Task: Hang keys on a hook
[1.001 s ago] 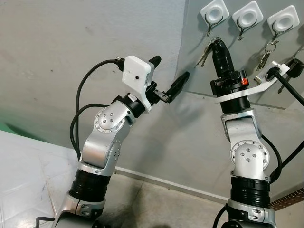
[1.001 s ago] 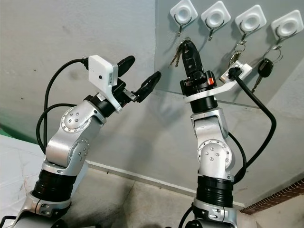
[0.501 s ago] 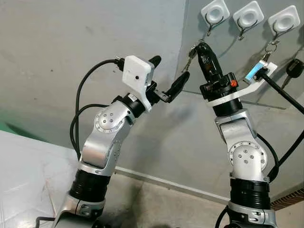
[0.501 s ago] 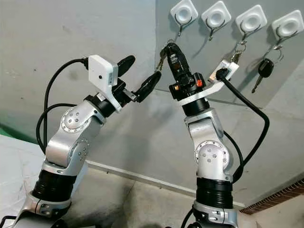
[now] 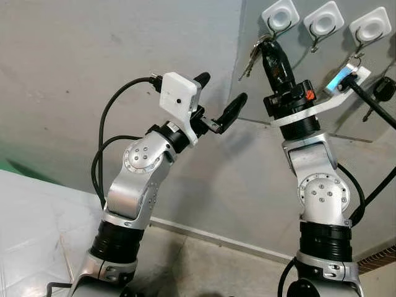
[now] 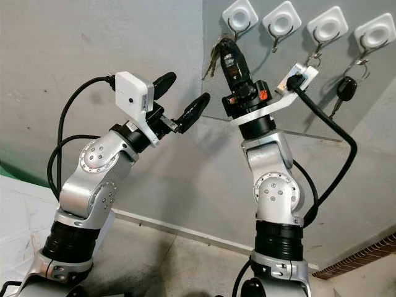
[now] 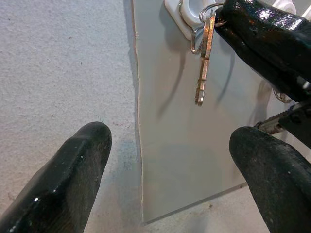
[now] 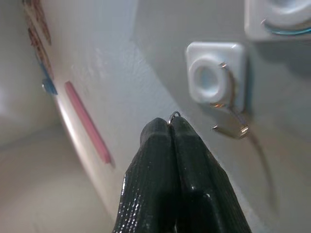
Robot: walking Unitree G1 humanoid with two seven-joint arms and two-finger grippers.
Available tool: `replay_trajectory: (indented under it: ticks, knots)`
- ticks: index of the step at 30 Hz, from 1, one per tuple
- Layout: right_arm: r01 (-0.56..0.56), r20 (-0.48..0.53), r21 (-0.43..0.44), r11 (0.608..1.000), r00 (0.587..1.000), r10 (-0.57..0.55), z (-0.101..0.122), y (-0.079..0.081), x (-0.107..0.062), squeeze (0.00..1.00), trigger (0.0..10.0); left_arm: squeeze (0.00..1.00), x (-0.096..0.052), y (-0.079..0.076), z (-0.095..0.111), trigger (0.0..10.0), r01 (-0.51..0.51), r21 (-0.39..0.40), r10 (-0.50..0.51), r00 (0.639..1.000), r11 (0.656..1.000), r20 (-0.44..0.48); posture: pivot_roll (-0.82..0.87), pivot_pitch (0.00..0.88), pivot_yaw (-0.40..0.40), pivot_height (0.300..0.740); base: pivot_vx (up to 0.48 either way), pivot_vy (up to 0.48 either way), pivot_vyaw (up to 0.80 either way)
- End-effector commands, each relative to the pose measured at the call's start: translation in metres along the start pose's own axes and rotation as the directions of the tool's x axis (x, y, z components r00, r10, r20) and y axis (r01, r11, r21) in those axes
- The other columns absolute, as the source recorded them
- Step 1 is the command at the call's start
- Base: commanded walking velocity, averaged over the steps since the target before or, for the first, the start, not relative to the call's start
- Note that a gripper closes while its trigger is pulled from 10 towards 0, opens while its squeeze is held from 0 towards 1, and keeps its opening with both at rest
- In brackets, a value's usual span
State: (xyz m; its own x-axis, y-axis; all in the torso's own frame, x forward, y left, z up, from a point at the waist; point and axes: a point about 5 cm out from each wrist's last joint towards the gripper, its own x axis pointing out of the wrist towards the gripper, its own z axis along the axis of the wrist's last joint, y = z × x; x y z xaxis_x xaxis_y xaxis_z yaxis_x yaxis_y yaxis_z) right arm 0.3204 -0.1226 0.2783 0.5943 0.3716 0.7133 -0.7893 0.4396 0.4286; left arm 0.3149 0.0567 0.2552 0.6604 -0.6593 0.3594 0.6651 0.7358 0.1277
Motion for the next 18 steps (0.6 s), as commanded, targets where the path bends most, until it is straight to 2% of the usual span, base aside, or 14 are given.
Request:
replay_trajectory:
  ticks: [1, 5, 14, 18]
  knots:
    - [-0.003, 0.017, 0.007, 1.000, 1.000, 0.003, 0.003, 0.001, 0.005, 0.00, 10.0, 0.00, 0.001, -0.002, 0.006, 10.0, 0.008, 0.015, -0.009, 1.000, 1.000, 0.016, 0.15, 0.114, 0.028, 0.740, 0.000, 0.000, 0.00]
    - [0.018, 0.024, 0.020, 1.000, 1.000, -0.019, 0.004, -0.002, 0.006, 0.00, 10.0, 0.00, 0.001, -0.003, 0.006, 10.0, 0.009, 0.014, -0.009, 1.000, 1.000, 0.015, 0.15, 0.117, 0.029, 0.740, 0.000, 0.000, 0.00]
    - [0.145, 0.001, 0.154, 0.977, 0.989, -0.147, -0.001, -0.021, 0.001, 0.00, 10.0, 0.00, 0.001, -0.003, 0.007, 10.0, 0.007, 0.013, -0.007, 1.000, 1.000, 0.016, 0.15, 0.123, 0.028, 0.740, 0.000, 0.000, 0.00]
    - [0.169, 0.016, 0.157, 0.973, 0.985, -0.173, 0.000, -0.024, 0.000, 0.00, 10.0, 0.00, 0.001, -0.003, 0.006, 10.0, 0.006, 0.014, -0.006, 1.000, 1.000, 0.015, 0.15, 0.124, 0.027, 0.740, 0.000, 0.000, 0.00]
